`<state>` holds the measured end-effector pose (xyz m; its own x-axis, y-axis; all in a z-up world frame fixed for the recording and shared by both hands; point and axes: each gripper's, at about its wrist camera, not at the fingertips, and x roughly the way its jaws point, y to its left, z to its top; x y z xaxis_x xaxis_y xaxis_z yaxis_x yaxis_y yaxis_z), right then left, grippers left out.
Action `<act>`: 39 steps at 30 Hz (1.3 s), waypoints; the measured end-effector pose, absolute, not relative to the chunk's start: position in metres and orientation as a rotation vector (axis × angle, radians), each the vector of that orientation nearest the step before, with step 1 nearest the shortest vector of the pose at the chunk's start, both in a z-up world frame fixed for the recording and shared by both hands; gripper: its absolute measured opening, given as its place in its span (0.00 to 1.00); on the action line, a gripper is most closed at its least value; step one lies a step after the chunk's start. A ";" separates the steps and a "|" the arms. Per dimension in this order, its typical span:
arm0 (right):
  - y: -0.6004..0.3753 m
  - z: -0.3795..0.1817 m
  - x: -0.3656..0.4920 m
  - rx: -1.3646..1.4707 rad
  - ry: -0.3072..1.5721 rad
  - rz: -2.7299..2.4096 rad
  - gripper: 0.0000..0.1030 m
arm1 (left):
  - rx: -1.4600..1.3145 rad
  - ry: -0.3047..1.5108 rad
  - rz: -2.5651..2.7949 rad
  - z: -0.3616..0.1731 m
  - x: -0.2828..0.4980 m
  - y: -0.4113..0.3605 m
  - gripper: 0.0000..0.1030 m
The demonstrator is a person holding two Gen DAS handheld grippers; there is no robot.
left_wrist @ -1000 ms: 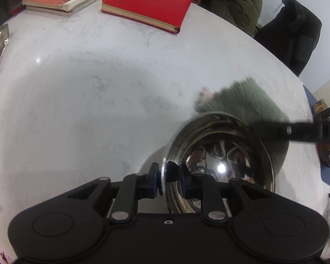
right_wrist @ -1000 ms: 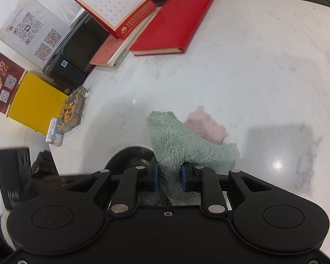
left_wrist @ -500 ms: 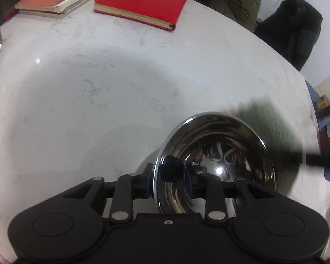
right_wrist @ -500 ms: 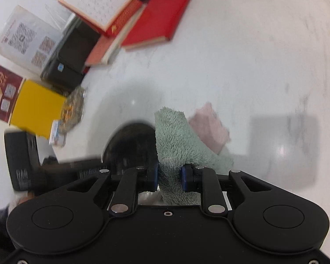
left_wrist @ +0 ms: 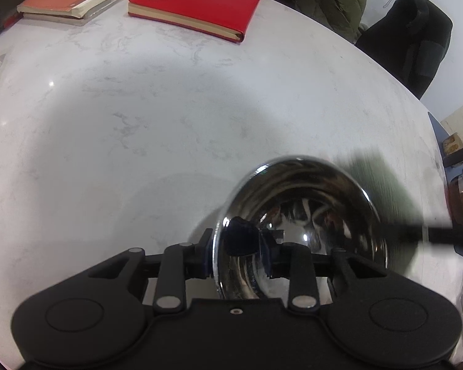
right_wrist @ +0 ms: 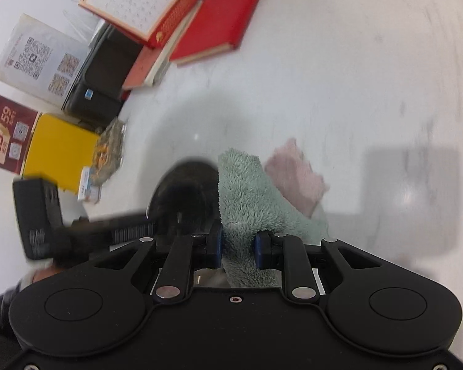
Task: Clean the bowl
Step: 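Rub the green cloth along the bowl's outer wall with the right gripper while the left holds the rim, then tilt the steel bowl with the left gripper while the right scrubs its outer wall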
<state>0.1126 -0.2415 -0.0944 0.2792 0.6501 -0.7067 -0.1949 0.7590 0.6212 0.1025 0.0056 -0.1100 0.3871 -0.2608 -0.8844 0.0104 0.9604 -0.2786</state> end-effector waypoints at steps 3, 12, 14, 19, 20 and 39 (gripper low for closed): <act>-0.234 -0.093 0.127 0.472 1.143 0.616 0.19 | -0.249 1.163 -0.174 -0.110 0.104 0.006 0.28; -0.245 -0.108 0.085 0.494 1.251 0.575 0.19 | -0.289 1.159 -0.170 -0.112 0.108 0.009 0.28; -0.242 -0.102 0.098 0.474 1.212 0.568 0.19 | -0.289 1.163 -0.169 -0.112 0.106 0.009 0.28; -0.237 -0.096 0.121 0.485 1.164 0.576 0.19 | -0.260 1.155 -0.168 -0.111 0.101 0.006 0.27; -0.238 -0.096 0.119 0.486 1.164 0.575 0.19 | -0.261 1.152 -0.167 -0.112 0.100 0.006 0.27; -0.247 -0.101 0.079 0.525 1.209 0.559 0.19 | -0.263 1.154 -0.181 -0.113 0.104 0.010 0.28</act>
